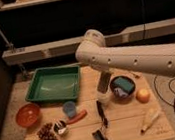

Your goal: Place eraser in paper cup

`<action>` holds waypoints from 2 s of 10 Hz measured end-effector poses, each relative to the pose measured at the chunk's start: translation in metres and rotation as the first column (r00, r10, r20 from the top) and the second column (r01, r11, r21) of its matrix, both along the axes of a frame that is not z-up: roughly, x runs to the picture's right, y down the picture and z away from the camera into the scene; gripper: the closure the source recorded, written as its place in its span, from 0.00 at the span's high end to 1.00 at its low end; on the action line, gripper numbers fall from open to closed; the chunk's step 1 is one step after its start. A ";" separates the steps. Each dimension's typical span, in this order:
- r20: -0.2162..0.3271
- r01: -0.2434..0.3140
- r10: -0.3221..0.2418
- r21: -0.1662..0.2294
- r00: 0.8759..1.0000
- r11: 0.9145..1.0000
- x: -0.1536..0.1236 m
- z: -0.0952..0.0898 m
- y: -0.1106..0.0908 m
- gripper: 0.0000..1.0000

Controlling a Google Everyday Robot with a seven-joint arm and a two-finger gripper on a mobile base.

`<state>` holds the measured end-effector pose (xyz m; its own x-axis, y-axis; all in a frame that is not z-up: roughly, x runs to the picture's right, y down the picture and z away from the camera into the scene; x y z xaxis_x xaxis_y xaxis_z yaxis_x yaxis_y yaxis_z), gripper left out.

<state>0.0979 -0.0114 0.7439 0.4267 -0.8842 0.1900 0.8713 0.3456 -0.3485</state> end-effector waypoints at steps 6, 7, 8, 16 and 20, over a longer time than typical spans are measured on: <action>0.003 0.010 -0.010 -0.008 1.000 1.000 0.000 0.004 0.007 0.19; 0.004 0.011 -0.011 -0.010 1.000 1.000 0.000 0.005 0.008 0.19; 0.005 0.012 -0.012 -0.012 1.000 1.000 -0.001 0.006 0.009 0.19; 0.004 0.015 -0.015 -0.021 1.000 1.000 -0.004 0.017 0.017 0.19; -0.011 0.024 -0.024 -0.026 1.000 0.999 -0.002 0.026 0.022 0.19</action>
<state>0.0957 0.0110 0.7700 0.4075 -0.8890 0.2086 0.8752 0.3150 -0.3672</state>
